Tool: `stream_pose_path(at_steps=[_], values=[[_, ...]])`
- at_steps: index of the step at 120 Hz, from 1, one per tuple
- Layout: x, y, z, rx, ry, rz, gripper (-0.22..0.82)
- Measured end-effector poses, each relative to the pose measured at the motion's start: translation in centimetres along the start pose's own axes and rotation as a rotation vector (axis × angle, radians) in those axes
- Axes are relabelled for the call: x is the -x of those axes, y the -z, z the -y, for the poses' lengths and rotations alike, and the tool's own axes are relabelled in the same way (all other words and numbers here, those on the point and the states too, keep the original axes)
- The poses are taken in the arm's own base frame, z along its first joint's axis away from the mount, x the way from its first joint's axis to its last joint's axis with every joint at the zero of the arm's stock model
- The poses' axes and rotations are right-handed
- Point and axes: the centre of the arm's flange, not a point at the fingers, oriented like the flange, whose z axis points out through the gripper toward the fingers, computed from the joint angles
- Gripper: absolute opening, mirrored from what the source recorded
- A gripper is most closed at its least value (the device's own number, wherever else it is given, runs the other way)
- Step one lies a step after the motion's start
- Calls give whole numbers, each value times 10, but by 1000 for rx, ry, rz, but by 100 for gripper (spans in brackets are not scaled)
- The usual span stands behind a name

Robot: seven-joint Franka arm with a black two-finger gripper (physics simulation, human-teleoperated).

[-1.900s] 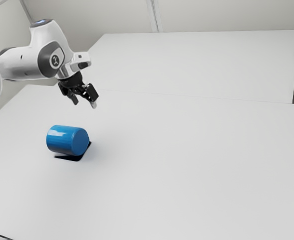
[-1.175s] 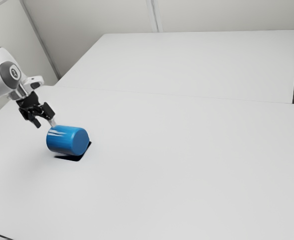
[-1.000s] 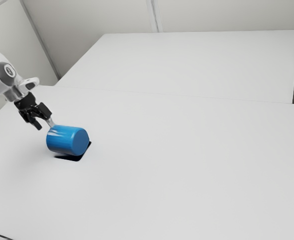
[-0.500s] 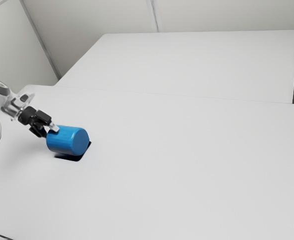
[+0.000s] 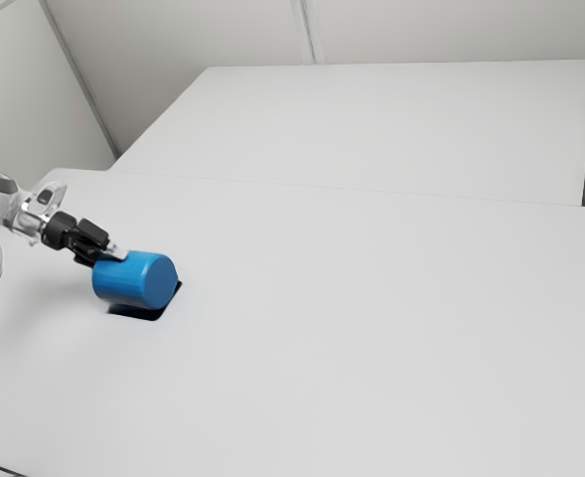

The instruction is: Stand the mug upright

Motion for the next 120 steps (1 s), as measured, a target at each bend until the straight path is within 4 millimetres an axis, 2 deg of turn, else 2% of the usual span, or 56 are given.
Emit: stream_pose_path(at_steps=[44, 64, 92, 96, 104, 120], values=[[6, -14, -6, 135, -11, -37, -6], [7, -18, -8, 161, -16, -48, -13], [4, -13, -26, 150, -35, -67, -18], [0, -15, -31, 142, -43, -69, -18], [-13, -14, -54, 91, -68, -69, -18], [-28, -30, -116, -109, -70, -26, -18]])
